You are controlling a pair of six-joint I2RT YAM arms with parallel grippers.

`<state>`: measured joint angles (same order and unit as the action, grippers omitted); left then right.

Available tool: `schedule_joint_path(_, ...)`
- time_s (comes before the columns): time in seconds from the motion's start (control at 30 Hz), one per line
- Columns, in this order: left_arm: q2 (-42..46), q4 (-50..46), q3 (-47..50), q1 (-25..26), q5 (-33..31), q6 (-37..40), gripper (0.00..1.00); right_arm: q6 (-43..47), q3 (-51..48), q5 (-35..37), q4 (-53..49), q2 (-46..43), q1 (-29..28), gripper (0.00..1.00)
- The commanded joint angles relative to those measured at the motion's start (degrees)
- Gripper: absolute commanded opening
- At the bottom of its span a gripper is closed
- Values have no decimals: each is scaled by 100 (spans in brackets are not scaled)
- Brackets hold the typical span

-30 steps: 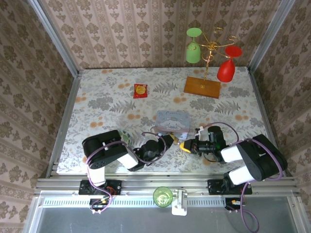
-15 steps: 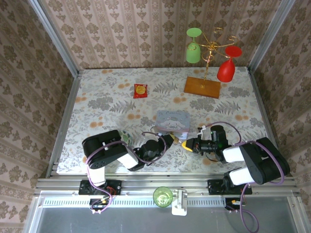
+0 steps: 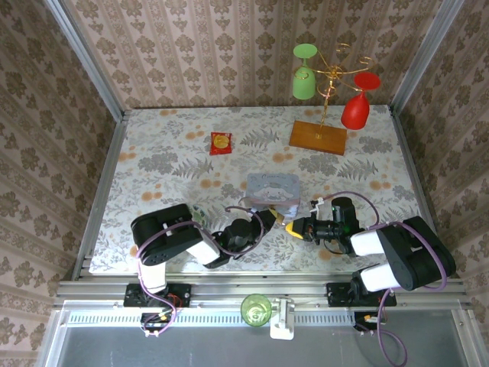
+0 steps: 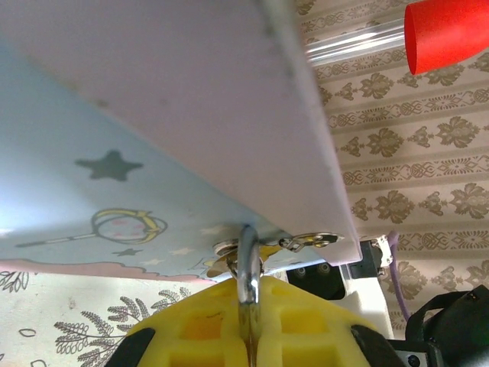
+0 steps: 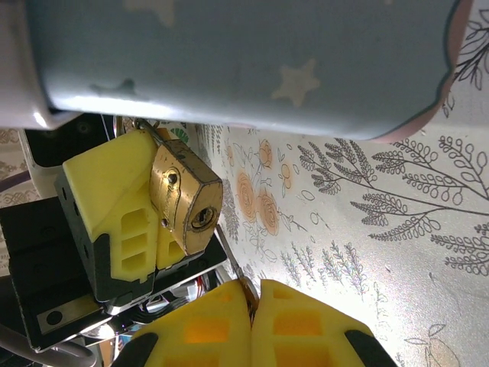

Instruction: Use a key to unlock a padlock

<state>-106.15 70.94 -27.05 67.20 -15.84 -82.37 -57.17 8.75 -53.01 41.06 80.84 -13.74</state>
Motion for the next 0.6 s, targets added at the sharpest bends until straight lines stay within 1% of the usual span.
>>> schedule_joint_path(0.0,-2,388,-90,49,21,-16,0,135,19,-80,-93,-305,48,0)
schedule_joint_path(0.1,-29,393,-92,-5,76,-43,0,134,-39,-100,-226,-506,79,0)
schedule_joint_path(0.3,-42,395,-142,21,133,-79,0,381,75,-60,-937,-942,134,0)
schedule_joint_path(0.43,-64,403,-222,21,134,-151,0,453,205,-78,-1074,-878,129,0)
schedule_joint_path(0.57,2,401,-135,13,106,-122,0,454,107,-32,-957,-765,169,0)
